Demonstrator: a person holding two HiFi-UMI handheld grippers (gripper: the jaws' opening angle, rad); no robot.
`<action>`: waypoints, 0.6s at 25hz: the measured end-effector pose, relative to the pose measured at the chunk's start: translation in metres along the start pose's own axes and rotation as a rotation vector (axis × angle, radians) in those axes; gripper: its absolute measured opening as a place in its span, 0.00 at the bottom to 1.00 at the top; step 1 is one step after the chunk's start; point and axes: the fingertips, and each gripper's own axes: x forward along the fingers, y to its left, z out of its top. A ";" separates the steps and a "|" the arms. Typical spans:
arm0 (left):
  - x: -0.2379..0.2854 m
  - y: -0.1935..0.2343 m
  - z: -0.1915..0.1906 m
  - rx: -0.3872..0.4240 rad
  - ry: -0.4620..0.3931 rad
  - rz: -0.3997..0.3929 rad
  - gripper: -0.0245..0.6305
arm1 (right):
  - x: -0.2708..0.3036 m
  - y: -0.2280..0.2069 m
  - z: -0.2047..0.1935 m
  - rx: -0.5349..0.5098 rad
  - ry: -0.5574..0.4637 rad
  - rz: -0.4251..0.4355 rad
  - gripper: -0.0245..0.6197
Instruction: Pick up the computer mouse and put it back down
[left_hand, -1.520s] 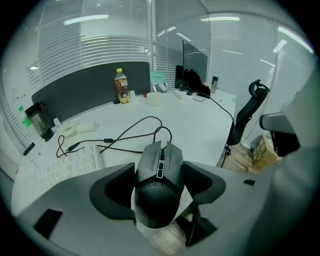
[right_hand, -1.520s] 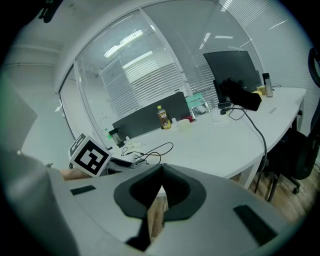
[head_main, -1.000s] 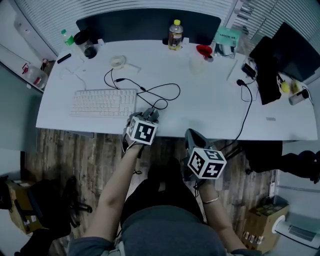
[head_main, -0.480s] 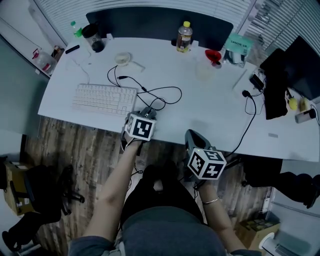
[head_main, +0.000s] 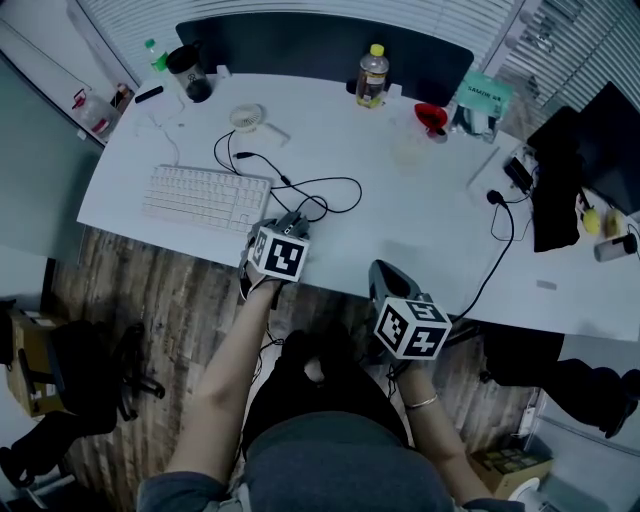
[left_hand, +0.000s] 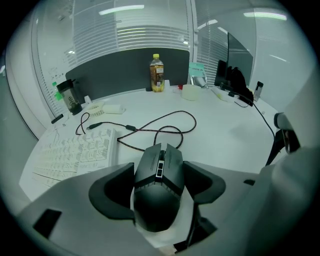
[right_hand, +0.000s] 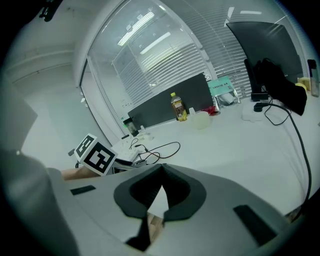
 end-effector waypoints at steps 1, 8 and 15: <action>0.000 0.000 0.001 -0.004 -0.005 0.003 0.49 | 0.001 -0.001 0.000 -0.001 0.002 0.003 0.05; 0.001 0.001 0.003 -0.044 -0.046 0.011 0.50 | 0.006 -0.002 0.004 -0.011 0.012 0.018 0.05; -0.031 0.005 0.018 -0.129 -0.186 -0.012 0.49 | 0.009 0.005 0.003 -0.033 0.024 0.048 0.05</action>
